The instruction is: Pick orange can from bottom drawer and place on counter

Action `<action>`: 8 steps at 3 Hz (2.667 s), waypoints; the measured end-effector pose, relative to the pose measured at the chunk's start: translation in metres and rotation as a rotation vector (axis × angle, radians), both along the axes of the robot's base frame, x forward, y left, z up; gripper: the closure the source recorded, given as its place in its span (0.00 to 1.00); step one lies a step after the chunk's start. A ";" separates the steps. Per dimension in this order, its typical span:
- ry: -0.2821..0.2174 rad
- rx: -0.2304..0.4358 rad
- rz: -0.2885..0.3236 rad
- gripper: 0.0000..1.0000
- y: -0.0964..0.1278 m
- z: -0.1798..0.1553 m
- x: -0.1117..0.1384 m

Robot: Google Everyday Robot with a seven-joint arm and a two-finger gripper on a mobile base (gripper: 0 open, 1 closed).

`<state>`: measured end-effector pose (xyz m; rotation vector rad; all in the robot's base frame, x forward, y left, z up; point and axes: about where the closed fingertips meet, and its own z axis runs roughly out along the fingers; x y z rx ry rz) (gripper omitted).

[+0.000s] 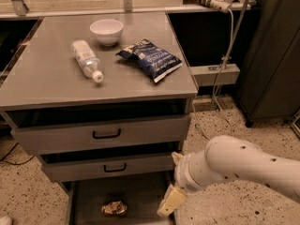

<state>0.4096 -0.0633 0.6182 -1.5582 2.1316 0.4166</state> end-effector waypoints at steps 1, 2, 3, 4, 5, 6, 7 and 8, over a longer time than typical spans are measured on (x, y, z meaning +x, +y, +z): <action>-0.024 0.088 0.019 0.00 0.026 -0.045 0.021; 0.033 0.195 -0.001 0.00 0.053 -0.119 0.030; 0.010 0.178 0.001 0.00 0.051 -0.114 0.028; -0.013 0.182 0.022 0.00 0.056 -0.145 0.026; -0.007 0.251 0.012 0.00 0.065 -0.194 0.025; 0.035 0.312 -0.032 0.00 0.077 -0.245 0.019; 0.036 0.312 -0.032 0.00 0.077 -0.245 0.019; 0.037 0.323 -0.008 0.00 0.092 -0.266 0.022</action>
Offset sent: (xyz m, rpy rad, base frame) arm 0.0603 0.0733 -0.1674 0.2840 0.0174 -0.0188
